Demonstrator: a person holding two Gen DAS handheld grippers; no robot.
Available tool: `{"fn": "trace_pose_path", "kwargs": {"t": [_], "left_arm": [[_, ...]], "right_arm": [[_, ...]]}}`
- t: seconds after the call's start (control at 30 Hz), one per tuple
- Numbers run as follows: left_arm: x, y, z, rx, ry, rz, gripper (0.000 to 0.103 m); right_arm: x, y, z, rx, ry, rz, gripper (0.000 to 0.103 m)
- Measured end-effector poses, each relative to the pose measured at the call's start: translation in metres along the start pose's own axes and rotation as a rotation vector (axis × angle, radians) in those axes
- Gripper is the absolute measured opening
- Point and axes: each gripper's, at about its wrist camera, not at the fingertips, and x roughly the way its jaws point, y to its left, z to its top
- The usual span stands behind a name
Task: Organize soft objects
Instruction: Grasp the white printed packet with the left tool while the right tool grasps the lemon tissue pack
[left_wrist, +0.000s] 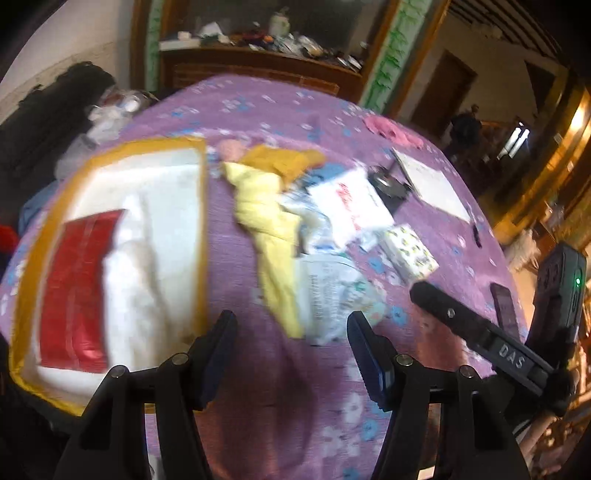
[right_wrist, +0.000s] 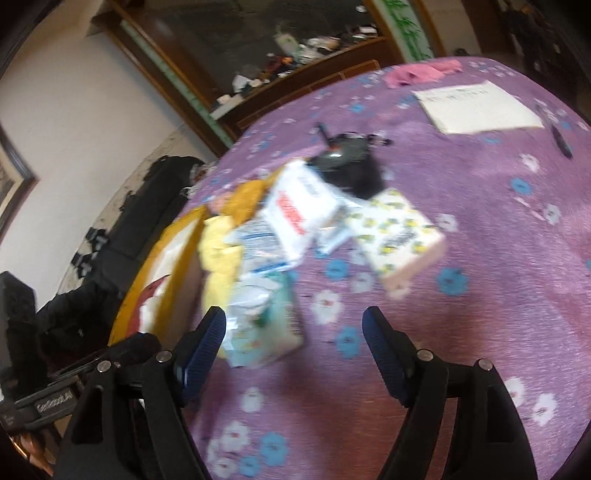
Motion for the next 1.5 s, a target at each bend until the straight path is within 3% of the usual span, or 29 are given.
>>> {"fn": "trace_pose_path", "kwargs": {"t": [0.1,0.23,0.37,0.5,0.57,0.63,0.73,1.1,1.27,1.43,1.5], "left_arm": [[0.006,-0.015,0.003,0.046,0.008,-0.001,0.065],[0.033,-0.028,0.011,0.065,0.064,-0.029,0.065],[0.060,-0.042,0.018,0.137,0.084,0.021,0.065],[0.082,-0.035,0.019,0.119,0.123,0.066,0.065],[0.078,-0.024,0.017,0.070,0.107,0.023,0.059],[0.074,-0.018,0.014,0.039,0.104,0.010,0.042],[0.067,-0.009,0.010,-0.004,0.085,-0.013,0.037],[0.022,0.007,0.006,-0.097,-0.012,-0.102,0.037],[-0.002,0.016,0.004,-0.122,-0.046,-0.122,0.037],[-0.020,0.025,0.003,-0.132,-0.049,-0.153,0.037],[-0.032,0.032,0.001,-0.140,-0.073,-0.163,0.037]], "right_arm": [[-0.006,-0.010,0.013,-0.002,-0.017,-0.020,0.076],[0.003,-0.010,0.041,-0.118,0.017,-0.096,0.076],[0.027,-0.022,0.061,-0.129,0.026,-0.166,0.076],[0.046,-0.031,0.056,-0.127,0.024,-0.233,0.076],[0.052,-0.038,0.053,-0.109,0.061,-0.230,0.075],[0.053,-0.039,0.053,-0.107,0.061,-0.222,0.075],[0.055,-0.032,0.049,-0.147,0.060,-0.255,0.059],[0.046,-0.027,0.049,-0.156,0.009,-0.204,0.049],[0.038,-0.017,0.046,-0.197,-0.057,-0.249,0.047],[0.020,-0.012,0.040,-0.150,-0.094,-0.201,0.047],[0.010,-0.004,0.033,-0.114,-0.095,-0.137,0.048]]}}
